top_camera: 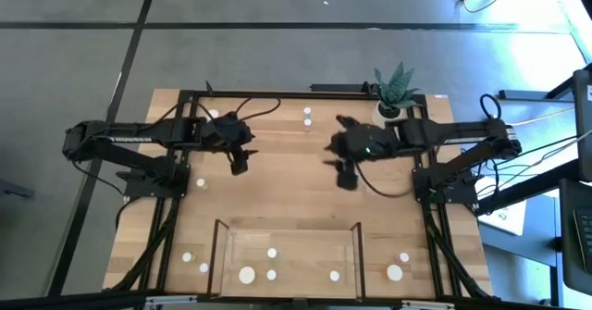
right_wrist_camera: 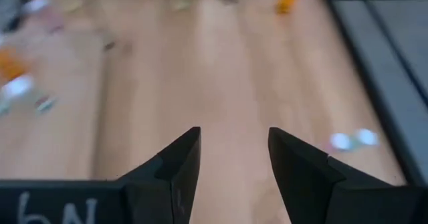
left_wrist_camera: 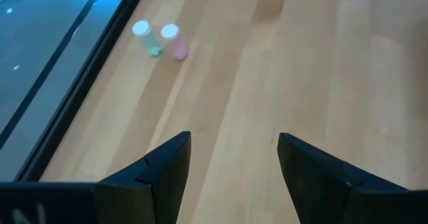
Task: Pick and place medicine bottles onto shelf by color
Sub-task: Put the top middle pink pill bottle on the shelf
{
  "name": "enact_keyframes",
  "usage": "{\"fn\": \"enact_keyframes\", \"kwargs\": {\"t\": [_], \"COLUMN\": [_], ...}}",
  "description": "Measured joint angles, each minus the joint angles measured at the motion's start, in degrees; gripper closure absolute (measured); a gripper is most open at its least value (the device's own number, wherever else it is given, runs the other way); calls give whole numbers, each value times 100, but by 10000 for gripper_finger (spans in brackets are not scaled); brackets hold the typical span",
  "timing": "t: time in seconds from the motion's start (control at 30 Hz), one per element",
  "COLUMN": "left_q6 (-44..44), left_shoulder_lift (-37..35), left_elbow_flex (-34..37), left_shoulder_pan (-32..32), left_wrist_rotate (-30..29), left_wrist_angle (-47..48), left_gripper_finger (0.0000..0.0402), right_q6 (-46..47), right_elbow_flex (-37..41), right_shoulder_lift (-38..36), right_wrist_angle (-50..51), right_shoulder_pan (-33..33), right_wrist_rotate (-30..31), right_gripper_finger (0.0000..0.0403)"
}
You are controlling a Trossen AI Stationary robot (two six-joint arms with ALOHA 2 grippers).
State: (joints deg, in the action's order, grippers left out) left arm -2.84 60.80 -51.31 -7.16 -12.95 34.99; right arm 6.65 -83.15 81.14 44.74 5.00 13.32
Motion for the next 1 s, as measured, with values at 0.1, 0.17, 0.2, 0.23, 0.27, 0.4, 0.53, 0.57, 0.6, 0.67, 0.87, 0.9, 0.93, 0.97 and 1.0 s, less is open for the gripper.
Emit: {"fn": "enact_keyframes", "kwargs": {"t": [0.1,0.17,0.2,0.23,0.27,0.4,0.53,0.57,0.6,0.67,0.87,0.9,0.93,0.97,1.0], "left_q6": [-1,1,1,1,25,245,452,509,587,718,1033,1102,1184,1258,1342], "left_shoulder_lift": [0,0,0,0,0,0,0,0,0,0,2,4,7,7,7], "left_elbow_flex": [0,0,0,0,0,0,0,0,0,0,0,0,0,0,0], "left_shoulder_pan": [-84,-136,-165,-202,-246,-472,-764,-838,-917,-1069,-1521,-1599,-1676,-1736,-1792], "left_wrist_rotate": [1,0,0,4,3,-2,12,12,13,41,262,507,772,1018,1218], "left_wrist_angle": [16,18,17,19,19,14,-45,-73,-111,-203,-448,-504,-554,-599,-639], "left_gripper_finger": [184,184,184,184,184,184,184,184,184,184,184,184,184,184,184], "right_q6": [369,644,738,842,953,1178,1247,1249,1249,1266,1580,1579,1574,1573,1572], "right_elbow_flex": [0,0,0,0,0,0,0,0,0,0,0,0,0,0,0], "right_shoulder_lift": [124,210,251,299,355,620,942,1040,1124,1296,1706,1744,1788,1814,1830], "right_wrist_angle": [-202,-238,-250,-250,-254,-294,-428,-482,-538,-601,-751,-756,-765,-790,-784], "right_shoulder_pan": [-344,-589,-718,-833,-950,-1343,-1580,-1611,-1634,-1653,-1727,-1729,-1732,-1733,-1731], "right_wrist_rotate": [290,358,354,356,356,346,92,3,-56,-96,-95,-94,-91,-92,-94], "right_gripper_finger": [226,226,226,226,226,226,226,226,226,226,226,226,226,226,226]}}
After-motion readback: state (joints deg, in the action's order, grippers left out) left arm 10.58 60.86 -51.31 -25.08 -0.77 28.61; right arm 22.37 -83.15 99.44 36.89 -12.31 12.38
